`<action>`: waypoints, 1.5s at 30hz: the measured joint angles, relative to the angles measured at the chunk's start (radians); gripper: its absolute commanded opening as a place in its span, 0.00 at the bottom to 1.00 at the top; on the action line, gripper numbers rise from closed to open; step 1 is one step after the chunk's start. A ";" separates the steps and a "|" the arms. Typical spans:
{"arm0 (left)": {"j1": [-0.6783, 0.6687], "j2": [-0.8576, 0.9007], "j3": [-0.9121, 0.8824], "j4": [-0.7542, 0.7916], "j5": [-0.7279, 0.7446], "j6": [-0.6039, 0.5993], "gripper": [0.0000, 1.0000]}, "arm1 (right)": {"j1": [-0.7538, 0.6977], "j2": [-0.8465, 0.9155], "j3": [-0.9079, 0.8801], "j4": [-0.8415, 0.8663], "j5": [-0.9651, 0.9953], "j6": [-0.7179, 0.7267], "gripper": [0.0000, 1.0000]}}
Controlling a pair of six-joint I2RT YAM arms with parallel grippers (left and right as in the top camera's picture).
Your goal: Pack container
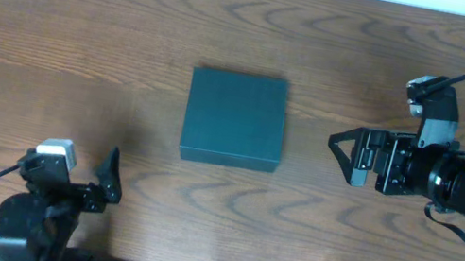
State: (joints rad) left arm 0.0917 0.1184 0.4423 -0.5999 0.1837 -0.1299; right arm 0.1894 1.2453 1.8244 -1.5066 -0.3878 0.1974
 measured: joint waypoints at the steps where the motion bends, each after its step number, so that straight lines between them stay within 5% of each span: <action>1: 0.000 -0.014 -0.053 0.055 -0.003 -0.005 0.95 | 0.000 0.000 0.000 0.001 0.000 0.000 0.99; 9: 0.000 -0.082 -0.320 0.275 -0.058 -0.081 0.95 | 0.000 0.000 0.000 0.001 0.000 0.000 0.99; 45: -0.001 -0.106 -0.325 0.298 -0.113 0.007 0.95 | 0.000 0.000 0.000 0.000 0.000 0.000 0.99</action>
State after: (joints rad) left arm 0.0906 0.0120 0.1177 -0.3016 0.0704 -0.1226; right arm 0.1894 1.2453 1.8244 -1.5063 -0.3882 0.1974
